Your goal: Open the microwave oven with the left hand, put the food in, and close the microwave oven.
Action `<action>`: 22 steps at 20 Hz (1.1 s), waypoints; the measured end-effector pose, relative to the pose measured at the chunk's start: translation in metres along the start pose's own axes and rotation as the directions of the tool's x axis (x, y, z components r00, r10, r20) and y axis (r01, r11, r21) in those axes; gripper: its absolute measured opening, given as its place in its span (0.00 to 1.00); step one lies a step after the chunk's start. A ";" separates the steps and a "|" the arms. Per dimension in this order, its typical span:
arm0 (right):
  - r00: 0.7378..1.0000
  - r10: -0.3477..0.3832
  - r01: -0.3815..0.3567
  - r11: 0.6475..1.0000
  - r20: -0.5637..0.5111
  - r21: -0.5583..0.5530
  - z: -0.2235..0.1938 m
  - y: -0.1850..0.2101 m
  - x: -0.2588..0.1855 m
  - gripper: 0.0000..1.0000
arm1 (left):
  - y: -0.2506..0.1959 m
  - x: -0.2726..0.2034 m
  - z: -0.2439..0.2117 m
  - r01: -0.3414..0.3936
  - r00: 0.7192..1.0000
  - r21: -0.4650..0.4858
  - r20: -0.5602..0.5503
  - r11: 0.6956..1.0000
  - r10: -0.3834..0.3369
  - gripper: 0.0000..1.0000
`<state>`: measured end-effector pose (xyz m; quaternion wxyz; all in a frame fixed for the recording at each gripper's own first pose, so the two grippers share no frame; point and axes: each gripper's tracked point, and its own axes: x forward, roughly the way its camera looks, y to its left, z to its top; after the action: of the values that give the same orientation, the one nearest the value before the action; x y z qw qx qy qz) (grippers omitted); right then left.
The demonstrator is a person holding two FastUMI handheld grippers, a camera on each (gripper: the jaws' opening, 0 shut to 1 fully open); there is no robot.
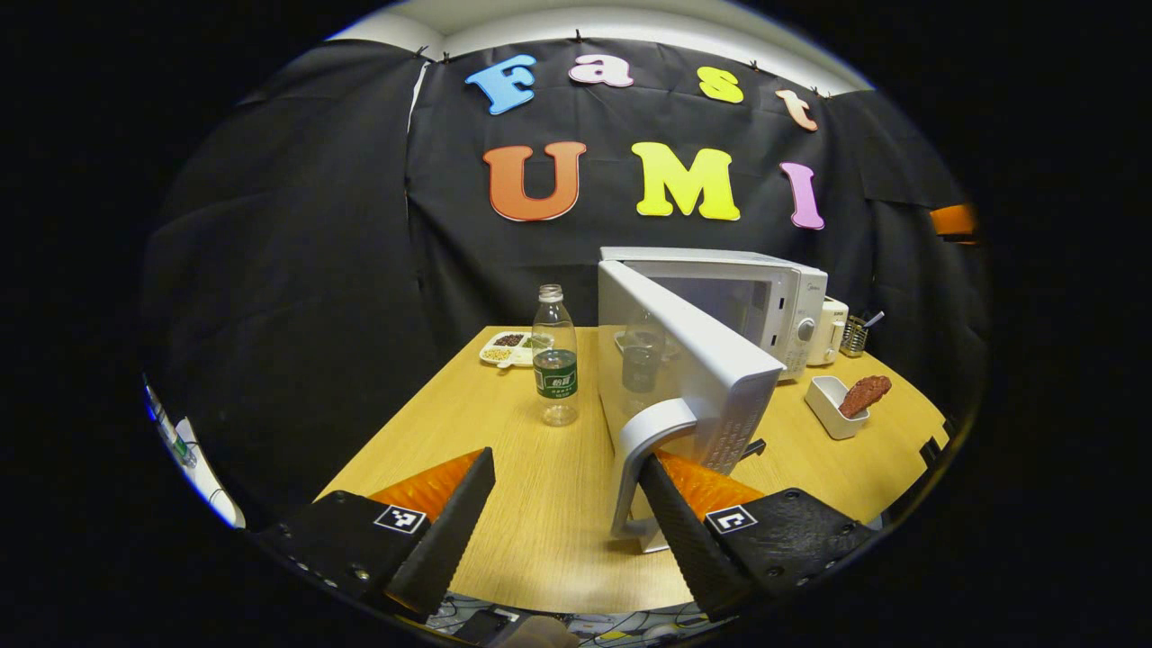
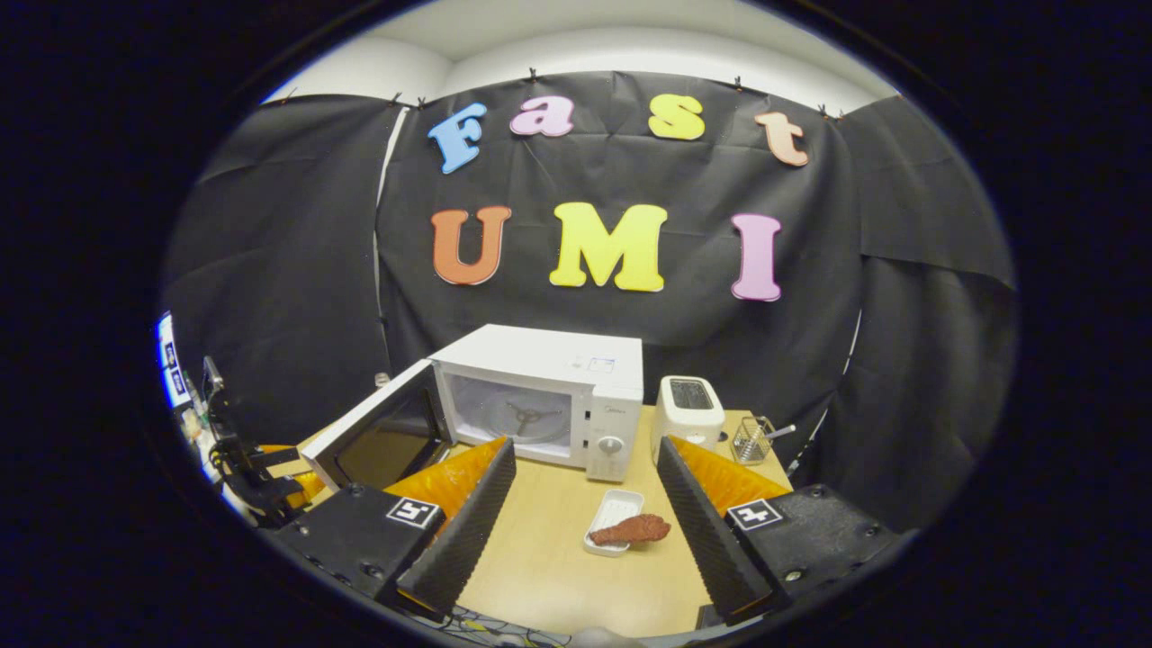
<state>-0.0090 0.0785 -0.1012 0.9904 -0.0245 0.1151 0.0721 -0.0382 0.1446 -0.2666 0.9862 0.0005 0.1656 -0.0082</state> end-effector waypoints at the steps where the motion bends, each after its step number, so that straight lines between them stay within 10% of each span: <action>1: 1.000 -0.007 0.007 1.000 -0.010 0.005 -0.006 -0.005 0.001 1.00 | 0.004 -0.003 0.002 -0.010 1.000 0.013 0.006 1.000 0.010 0.97; 11: 0.968 0.053 -0.006 0.982 -0.244 0.190 -0.137 -0.064 0.052 0.96 | 0.030 -0.040 0.025 -0.131 0.991 0.033 0.022 0.991 0.130 0.93; 21: 0.842 0.403 -0.086 0.757 -0.358 0.648 -0.221 -0.095 0.148 0.77 | -0.085 -0.054 0.110 -0.104 0.992 0.002 0.072 0.995 0.104 0.96; 22: 0.821 0.446 -0.101 0.727 -0.355 0.679 -0.222 -0.094 0.152 0.62 | -0.098 -0.051 0.116 -0.101 0.992 -0.002 0.075 0.995 0.101 1.00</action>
<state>0.1017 -0.0076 -0.3496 0.8522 0.3101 0.3850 0.1713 -0.0501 0.0471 -0.1399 0.9908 0.0093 0.1283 0.0418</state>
